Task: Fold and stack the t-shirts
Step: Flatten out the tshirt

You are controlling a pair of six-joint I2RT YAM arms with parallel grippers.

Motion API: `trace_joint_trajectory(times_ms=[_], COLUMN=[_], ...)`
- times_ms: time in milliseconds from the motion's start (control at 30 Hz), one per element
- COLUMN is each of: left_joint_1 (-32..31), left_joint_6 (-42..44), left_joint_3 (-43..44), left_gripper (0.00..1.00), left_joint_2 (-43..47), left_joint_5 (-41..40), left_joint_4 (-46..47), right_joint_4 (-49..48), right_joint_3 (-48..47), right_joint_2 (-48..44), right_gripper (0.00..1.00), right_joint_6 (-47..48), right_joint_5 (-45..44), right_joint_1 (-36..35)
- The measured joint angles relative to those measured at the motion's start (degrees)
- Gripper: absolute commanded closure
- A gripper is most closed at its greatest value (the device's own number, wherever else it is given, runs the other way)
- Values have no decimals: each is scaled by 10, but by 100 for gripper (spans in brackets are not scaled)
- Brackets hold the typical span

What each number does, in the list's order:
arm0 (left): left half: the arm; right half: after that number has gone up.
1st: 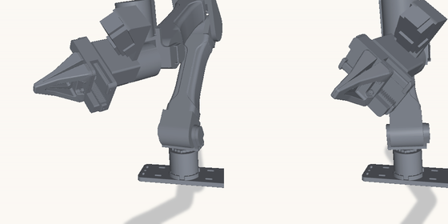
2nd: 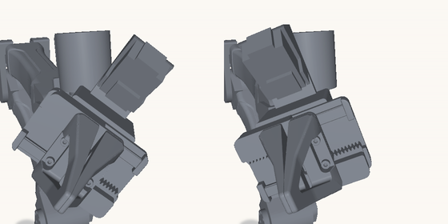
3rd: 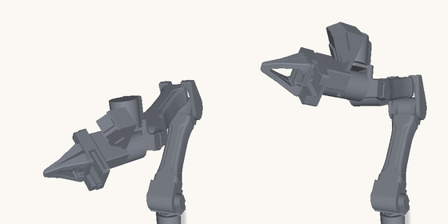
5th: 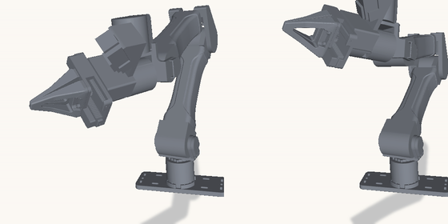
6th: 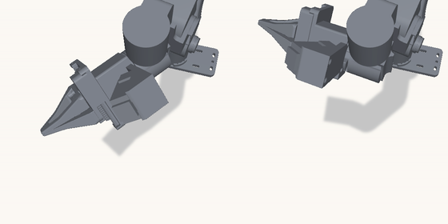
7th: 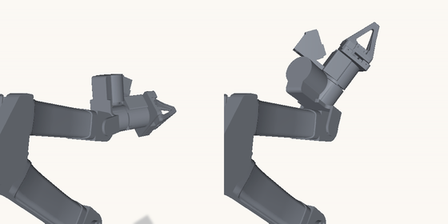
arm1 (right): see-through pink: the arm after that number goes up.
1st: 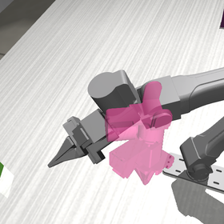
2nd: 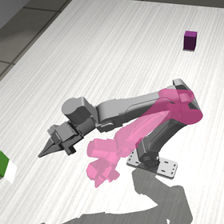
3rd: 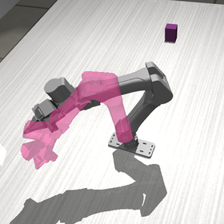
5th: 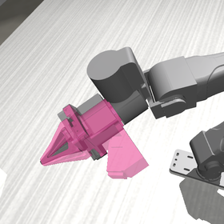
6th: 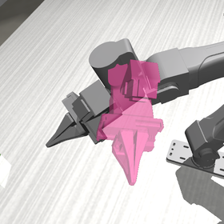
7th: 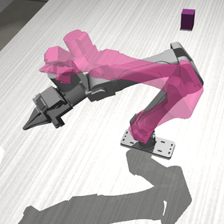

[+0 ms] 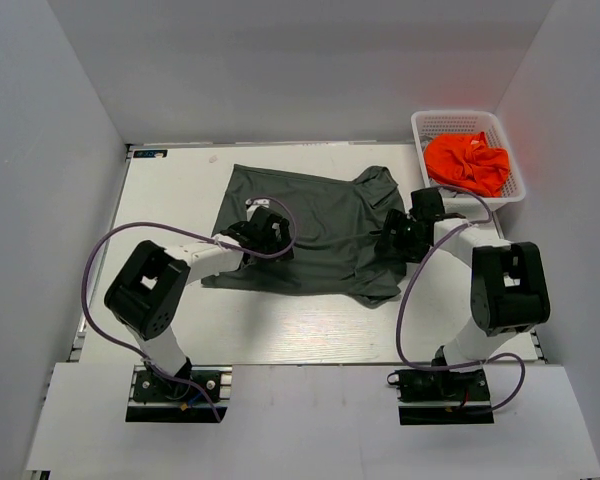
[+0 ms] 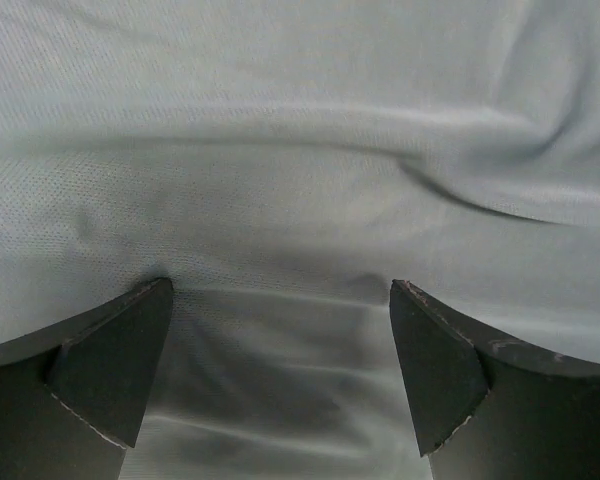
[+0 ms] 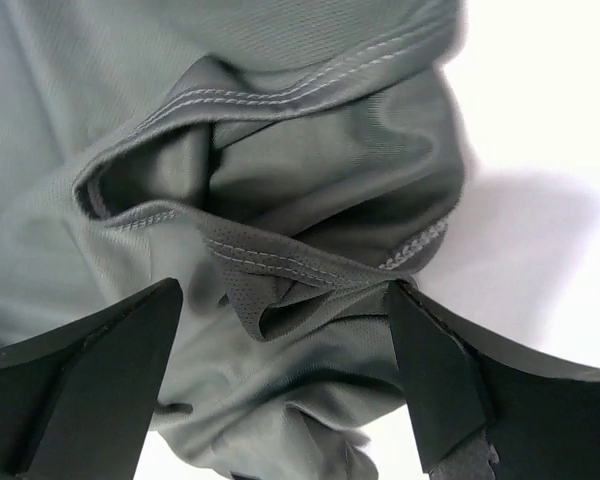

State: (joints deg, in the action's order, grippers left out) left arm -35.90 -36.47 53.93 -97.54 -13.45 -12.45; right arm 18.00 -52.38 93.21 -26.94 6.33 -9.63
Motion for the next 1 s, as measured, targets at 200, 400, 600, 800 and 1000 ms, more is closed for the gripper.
trace_joint_trajectory(times_ms=[200,400,600,800,1000], left_joint_1=[27,26,19,19,19], left_joint_6=[0,3,11,10,4], left_joint_3=[9,10,4,-57,-144], left_gripper=[0,0,0,0,0], left_joint_2=[-11,-8,37,165,278], left_joint_5=[16,46,82,90,123], left_joint_4=[16,17,11,4,4], right_joint_4=[25,42,60,39,-31], right_joint_3=[-10,48,166,228,229], right_joint_2=[-23,-174,-256,-273,-229], right_gripper=[9,9,9,16,66], right_joint_6=[21,23,19,17,22], right_joint_5=[-61,-30,21,55,90], right_joint_1=[17,18,16,16,16])
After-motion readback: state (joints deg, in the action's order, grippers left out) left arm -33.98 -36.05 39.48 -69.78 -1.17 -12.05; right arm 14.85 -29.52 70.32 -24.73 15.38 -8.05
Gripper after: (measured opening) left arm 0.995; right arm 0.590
